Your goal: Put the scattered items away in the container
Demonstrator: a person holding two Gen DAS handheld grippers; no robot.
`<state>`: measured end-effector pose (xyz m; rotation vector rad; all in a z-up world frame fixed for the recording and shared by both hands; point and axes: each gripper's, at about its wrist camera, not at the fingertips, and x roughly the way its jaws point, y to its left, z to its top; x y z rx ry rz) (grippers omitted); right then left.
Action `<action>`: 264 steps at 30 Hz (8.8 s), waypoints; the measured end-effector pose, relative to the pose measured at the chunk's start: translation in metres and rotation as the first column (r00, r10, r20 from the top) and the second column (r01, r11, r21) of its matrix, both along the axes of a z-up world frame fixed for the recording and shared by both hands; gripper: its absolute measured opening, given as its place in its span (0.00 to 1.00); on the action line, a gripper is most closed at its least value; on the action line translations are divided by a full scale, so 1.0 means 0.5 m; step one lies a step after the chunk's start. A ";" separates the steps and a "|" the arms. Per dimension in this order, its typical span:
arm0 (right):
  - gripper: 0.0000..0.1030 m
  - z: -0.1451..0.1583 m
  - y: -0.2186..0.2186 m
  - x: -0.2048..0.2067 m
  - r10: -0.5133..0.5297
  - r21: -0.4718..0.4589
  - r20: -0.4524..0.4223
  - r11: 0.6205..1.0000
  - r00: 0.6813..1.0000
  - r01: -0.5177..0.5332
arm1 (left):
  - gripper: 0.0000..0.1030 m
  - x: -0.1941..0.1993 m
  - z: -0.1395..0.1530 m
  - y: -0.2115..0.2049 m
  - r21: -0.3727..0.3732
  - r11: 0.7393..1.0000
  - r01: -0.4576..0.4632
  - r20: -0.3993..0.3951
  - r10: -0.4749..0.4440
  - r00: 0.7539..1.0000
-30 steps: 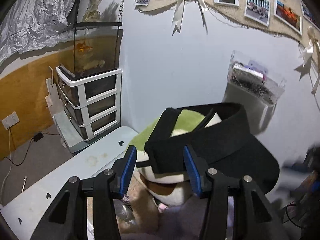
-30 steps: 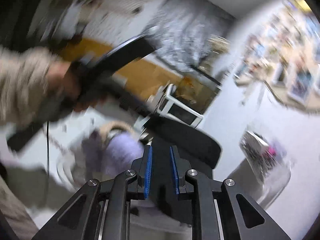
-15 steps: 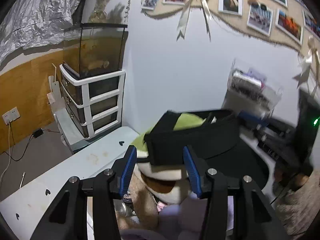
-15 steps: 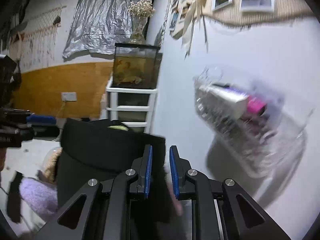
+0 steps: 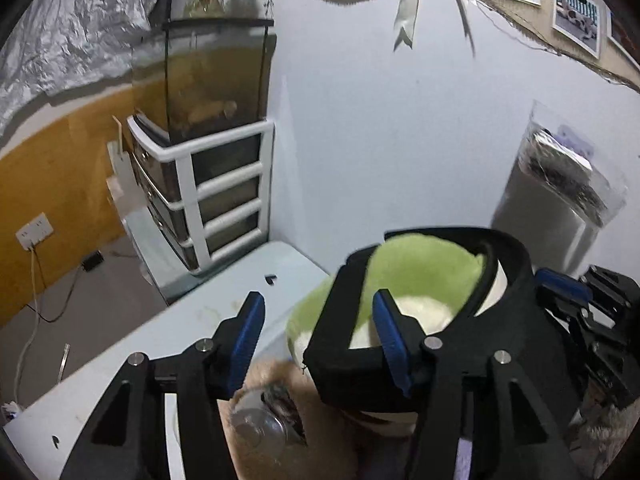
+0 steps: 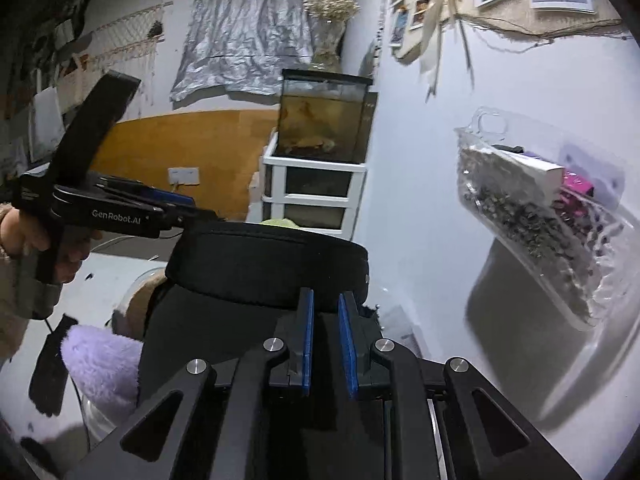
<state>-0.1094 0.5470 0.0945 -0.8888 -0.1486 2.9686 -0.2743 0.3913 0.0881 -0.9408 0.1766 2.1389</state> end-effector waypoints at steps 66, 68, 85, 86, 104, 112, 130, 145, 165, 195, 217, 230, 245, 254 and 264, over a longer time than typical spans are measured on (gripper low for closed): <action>1.00 -0.052 -0.292 0.205 -0.154 -0.280 -0.086 0.952 0.984 0.124 | 1.00 0.290 -0.051 -0.447 0.131 0.912 -0.389 -0.094 0.402 0.911; 1.00 -0.068 -0.326 0.201 -0.137 -0.266 -0.051 0.956 0.989 0.119 | 1.00 0.302 -0.060 -0.469 0.113 0.911 -0.396 -0.102 0.407 0.908; 1.00 -0.207 -0.589 0.188 0.010 -0.330 0.134 0.943 0.991 0.035 | 1.00 0.370 -0.154 -0.714 0.013 0.874 -0.485 -0.059 0.485 0.873; 1.00 -0.215 -0.600 0.189 0.012 -0.333 0.145 0.942 0.989 0.037 | 1.00 0.372 -0.161 -0.724 0.005 0.873 -0.488 -0.051 0.487 0.872; 0.94 -0.335 -0.709 0.169 0.086 -0.358 0.332 0.933 0.939 0.041 | 1.00 0.389 -0.311 -0.825 -0.127 0.851 -0.510 0.092 0.522 0.848; 0.63 -0.416 -0.788 0.117 0.256 -0.386 0.422 0.919 0.870 -0.083 | 0.99 0.372 -0.386 -0.871 -0.181 0.825 -0.535 0.156 0.561 0.813; 0.27 -0.576 -0.897 0.042 0.409 -0.402 0.604 0.898 0.684 -0.181 | 0.98 0.362 -0.465 -0.953 -0.230 0.782 -0.579 0.229 0.622 0.749; 0.20 -0.512 -0.745 0.022 0.277 -0.065 0.632 0.950 0.724 -0.306 | 0.96 0.290 -0.496 -0.899 -0.112 0.862 -0.495 0.399 0.495 0.772; 0.20 -0.591 -0.756 -0.035 0.280 0.328 0.639 0.743 0.716 -0.583 | 0.52 0.120 -0.602 -0.764 -0.105 0.919 -0.381 0.571 0.370 0.733; 0.22 -0.521 -0.642 -0.012 0.294 -0.404 0.510 0.912 0.808 -0.076 | 0.25 0.112 -0.576 -0.745 -0.076 0.937 -0.340 0.546 0.324 0.773; 0.21 -0.009 -0.522 0.170 0.000 -0.213 -0.016 0.977 1.000 -0.003 | 0.25 0.107 -0.062 -0.486 0.354 0.935 -0.007 0.182 -0.062 0.981; 0.21 -0.084 -0.416 0.076 -0.147 0.038 -0.030 0.988 0.989 0.148 | 0.25 0.018 -0.115 -0.265 0.215 0.976 0.028 0.201 -0.073 0.977; 0.21 -0.162 -0.351 0.035 -0.263 0.188 0.145 0.954 0.954 0.234 | 0.34 -0.011 -0.161 -0.157 0.066 0.996 0.068 0.182 -0.079 0.980; 0.70 -0.135 -0.387 0.086 -0.239 0.180 0.111 0.959 0.965 0.217 | 0.58 -0.018 -0.175 -0.149 0.010 1.000 0.003 0.164 -0.005 0.986; 0.38 -0.050 -0.433 0.109 -0.072 0.078 0.002 0.994 0.997 0.072 | 0.63 -0.016 -0.165 -0.176 0.050 0.998 -0.032 0.172 0.022 0.985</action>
